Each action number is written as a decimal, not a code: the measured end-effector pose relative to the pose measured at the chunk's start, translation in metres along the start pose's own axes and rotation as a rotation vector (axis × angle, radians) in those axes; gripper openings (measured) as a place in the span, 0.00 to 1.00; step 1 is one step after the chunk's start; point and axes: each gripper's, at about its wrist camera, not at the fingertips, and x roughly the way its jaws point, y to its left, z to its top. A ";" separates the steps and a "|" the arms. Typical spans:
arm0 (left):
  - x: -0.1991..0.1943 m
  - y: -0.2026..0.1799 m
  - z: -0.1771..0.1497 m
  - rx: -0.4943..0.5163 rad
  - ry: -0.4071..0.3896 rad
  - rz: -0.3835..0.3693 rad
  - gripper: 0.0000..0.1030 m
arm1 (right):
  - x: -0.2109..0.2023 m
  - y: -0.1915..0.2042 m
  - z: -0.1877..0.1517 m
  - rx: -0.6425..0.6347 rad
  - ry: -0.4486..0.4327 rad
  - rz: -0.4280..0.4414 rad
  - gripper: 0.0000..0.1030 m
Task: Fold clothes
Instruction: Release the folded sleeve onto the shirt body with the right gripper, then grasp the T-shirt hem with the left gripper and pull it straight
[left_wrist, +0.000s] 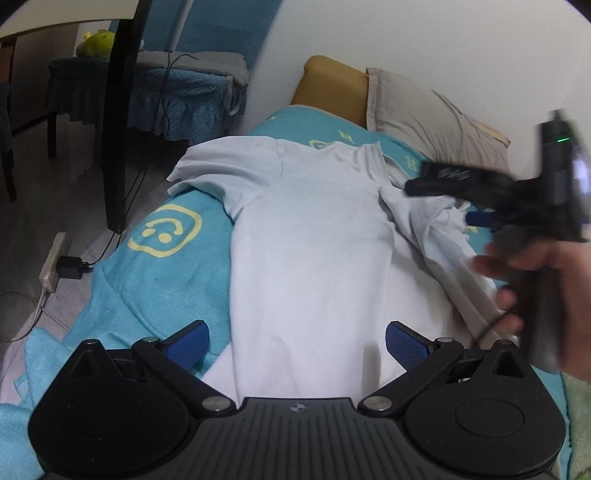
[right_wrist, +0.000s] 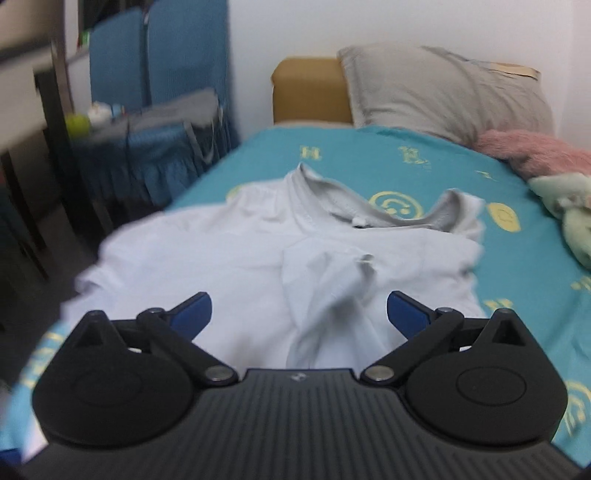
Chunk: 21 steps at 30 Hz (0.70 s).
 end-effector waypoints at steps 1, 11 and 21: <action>-0.003 -0.003 -0.002 0.014 -0.011 -0.002 0.99 | -0.021 -0.002 -0.001 0.012 -0.014 0.001 1.00; -0.062 -0.048 -0.030 0.139 -0.075 -0.120 0.99 | -0.270 -0.008 -0.064 0.139 -0.122 -0.090 1.00; -0.109 -0.101 -0.082 0.364 0.042 -0.218 0.91 | -0.381 -0.072 -0.108 0.308 -0.277 -0.069 1.00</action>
